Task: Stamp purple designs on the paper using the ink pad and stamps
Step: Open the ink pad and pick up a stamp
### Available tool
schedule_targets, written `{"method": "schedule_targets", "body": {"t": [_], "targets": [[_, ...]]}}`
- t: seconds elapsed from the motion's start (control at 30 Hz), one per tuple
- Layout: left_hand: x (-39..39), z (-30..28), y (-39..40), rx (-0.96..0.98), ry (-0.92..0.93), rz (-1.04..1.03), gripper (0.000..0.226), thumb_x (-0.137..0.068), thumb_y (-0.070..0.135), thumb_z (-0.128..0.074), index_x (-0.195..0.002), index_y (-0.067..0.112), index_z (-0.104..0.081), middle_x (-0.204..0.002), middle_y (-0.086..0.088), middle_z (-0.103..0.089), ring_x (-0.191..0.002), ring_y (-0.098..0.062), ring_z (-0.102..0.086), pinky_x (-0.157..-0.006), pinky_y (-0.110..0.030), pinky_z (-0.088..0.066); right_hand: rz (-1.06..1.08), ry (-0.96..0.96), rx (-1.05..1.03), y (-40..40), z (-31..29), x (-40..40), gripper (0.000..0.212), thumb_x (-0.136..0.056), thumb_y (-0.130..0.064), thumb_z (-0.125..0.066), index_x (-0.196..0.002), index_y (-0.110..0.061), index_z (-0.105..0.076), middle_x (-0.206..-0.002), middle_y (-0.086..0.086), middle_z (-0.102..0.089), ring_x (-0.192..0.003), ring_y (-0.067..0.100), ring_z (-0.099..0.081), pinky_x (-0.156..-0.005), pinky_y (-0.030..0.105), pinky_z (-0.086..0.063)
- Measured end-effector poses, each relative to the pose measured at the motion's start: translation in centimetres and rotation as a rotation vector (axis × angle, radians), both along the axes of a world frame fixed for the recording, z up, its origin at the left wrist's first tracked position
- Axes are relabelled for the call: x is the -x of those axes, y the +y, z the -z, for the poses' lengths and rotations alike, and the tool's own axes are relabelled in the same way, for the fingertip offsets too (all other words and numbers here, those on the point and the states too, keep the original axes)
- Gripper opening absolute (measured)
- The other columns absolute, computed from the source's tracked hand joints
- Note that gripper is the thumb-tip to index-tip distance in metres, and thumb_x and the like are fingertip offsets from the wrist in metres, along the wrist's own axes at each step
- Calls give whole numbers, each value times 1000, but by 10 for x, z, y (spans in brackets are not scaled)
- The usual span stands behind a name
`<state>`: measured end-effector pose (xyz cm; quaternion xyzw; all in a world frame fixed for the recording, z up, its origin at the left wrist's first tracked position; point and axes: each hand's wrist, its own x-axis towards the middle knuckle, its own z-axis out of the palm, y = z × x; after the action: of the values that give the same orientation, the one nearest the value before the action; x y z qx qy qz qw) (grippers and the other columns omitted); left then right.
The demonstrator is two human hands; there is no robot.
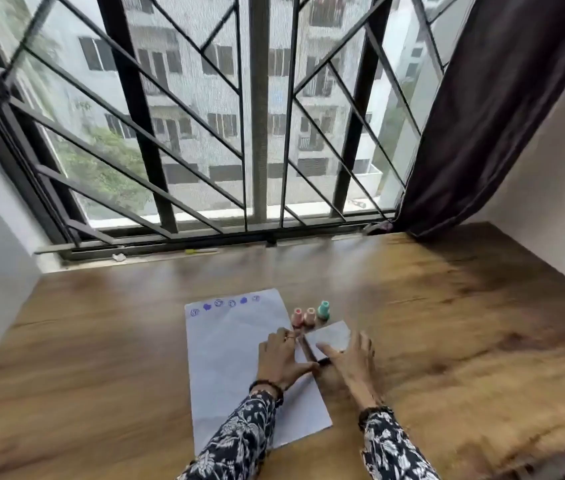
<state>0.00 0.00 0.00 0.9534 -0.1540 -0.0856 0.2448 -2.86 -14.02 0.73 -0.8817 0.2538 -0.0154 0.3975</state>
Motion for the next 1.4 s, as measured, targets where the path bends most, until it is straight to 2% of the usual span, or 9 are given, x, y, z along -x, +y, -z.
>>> {"method": "schedule_targets", "body": {"t": [0.17, 0.43, 0.6, 0.73, 0.83, 0.93, 1.13, 1.27, 1.4], "targets": [[-7, 1, -5, -1, 40, -31, 66, -69, 51, -63, -127, 27, -43, -122, -5, -47, -113, -25, -41, -90, -40, -31, 13, -22, 75, 12, 1, 1, 92, -58, -45, -81, -127, -1, -38, -125, 21, -42, -116, 35, -40, -96, 40, -36], [0, 15, -6, 37, -38, -71, 68, -67, 52, -60, -129, 33, -39, -120, 0, -48, -113, -22, -42, -89, -36, -28, -55, 14, 191, 7, 2, -2, 93, -64, -48, -74, -136, -7, -31, -126, 17, -41, -116, 34, -42, -97, 38, -39], [-3, 18, -7, 15, -51, -89, 72, -66, 63, -60, -128, 32, -40, -120, 0, -47, -112, -21, -43, -88, -35, -29, 61, -126, -40, -15, -13, 2, 38, -86, -45, -50, -111, -17, -56, -114, 17, -65, -102, 33, -59, -80, 37, -46], [-4, 22, -6, 39, -39, -97, 72, -65, 62, -62, -127, 34, -40, -120, 3, -47, -113, -18, -43, -87, -33, -26, 130, -269, -123, -37, -21, -2, 37, -96, -41, -37, -107, -15, -61, -104, 20, -70, -93, 35, -64, -69, 34, -42], [-5, 22, -6, 46, -43, -89, 72, -64, 62, -61, -127, 35, -39, -120, 4, -46, -113, -17, -42, -85, -31, -24, 226, -243, -149, -56, -18, -18, 30, -96, -27, -41, -93, -3, -60, -91, 26, -68, -84, 38, -66, -68, 41, -51], [-5, 22, -6, 52, -56, -91, 73, -64, 62, -62, -128, 35, -39, -119, 4, -46, -112, -16, -42, -81, -29, -21, 319, -218, -214, -67, -12, -29, 15, -88, -8, -54, -98, 2, -56, -93, 24, -68, -68, 29, -66, -54, 37, -58], [-4, 20, -7, 52, -63, -88, 72, -66, 61, -62, -128, 33, -39, -120, 3, -45, -114, -17, -41, -83, -31, -21, 372, -179, -152, -70, 8, -34, 40, -72, -10, -72, -110, -1, -60, -104, 24, -63, -91, 40, -64, -84, 53, -51], [-3, 21, -6, 73, -55, -85, 72, -66, 61, -62, -128, 33, -39, -119, 2, -46, -113, -17, -41, -82, -31, -21, 405, -270, -147, -58, -5, -32, 38, -75, -10, -70, -111, -3, -59, -102, 19, -62, -96, 36, -58, -82, 37, -46], [-3, 20, -6, 149, -62, -81, 82, -64, 63, -65, -133, 31, -35, -119, 3, -46, -111, -15, -43, -82, -30, -22, 50, -427, 15, -16, -20, -34, 20, -82, -15, -66, -101, -14, -64, -98, 9, -67, -91, 26, -61, -71, 25, -41]]}}
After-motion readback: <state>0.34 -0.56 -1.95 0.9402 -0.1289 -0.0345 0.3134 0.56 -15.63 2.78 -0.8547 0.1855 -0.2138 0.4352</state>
